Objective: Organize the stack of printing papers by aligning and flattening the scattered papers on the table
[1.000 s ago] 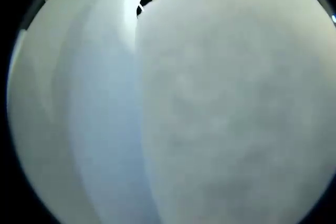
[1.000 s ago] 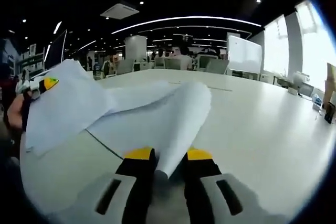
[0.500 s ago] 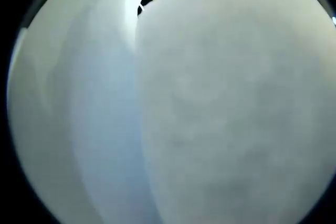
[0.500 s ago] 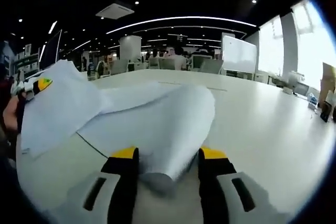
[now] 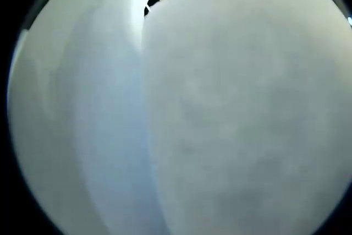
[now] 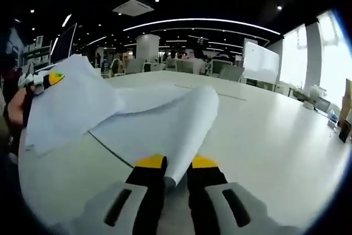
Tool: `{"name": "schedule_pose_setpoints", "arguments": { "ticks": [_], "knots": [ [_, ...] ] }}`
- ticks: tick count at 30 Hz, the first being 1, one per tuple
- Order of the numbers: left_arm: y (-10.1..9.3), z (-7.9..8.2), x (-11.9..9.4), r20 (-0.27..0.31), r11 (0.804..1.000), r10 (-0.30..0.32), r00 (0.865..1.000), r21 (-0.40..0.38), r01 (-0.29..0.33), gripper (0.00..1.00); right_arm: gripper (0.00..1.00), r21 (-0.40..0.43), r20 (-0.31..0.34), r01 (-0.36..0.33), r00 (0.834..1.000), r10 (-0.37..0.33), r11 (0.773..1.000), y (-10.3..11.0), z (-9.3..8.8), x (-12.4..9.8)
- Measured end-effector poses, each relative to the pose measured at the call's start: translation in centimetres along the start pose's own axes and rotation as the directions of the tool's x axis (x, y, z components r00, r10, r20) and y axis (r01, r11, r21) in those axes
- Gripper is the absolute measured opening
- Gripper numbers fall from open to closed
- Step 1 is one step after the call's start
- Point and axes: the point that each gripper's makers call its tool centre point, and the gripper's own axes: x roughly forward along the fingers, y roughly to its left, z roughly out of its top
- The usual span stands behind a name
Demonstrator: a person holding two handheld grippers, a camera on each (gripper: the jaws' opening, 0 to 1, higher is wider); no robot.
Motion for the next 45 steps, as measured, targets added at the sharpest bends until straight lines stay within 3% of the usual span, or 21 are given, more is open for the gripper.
{"name": "schedule_pose_setpoints", "arguments": {
  "ticks": [7,27,36,45],
  "knots": [
    [0.0,0.1,0.0,0.005,1.000,-0.003,1.000,-0.012,0.003,0.06,0.07,0.082,0.057,-0.032,0.998,0.027,0.996,-0.2,0.7,-0.5],
    [0.2,0.2,0.0,0.006,1.000,0.009,1.000,-0.004,-0.009,0.06,0.01,0.184,0.212,-0.007,0.977,-0.033,0.983,-2.3,3.0,-2.6],
    [0.2,0.1,-0.1,0.006,1.000,0.015,1.000,0.003,-0.015,0.06,0.00,0.305,0.283,-0.035,0.958,-0.055,0.952,-4.5,4.0,-3.7],
    [0.2,0.0,-0.1,0.002,1.000,0.017,1.000,0.004,-0.017,0.06,0.00,0.348,0.323,0.021,0.936,-0.140,0.937,-7.7,4.6,-5.7]
  ]
}}
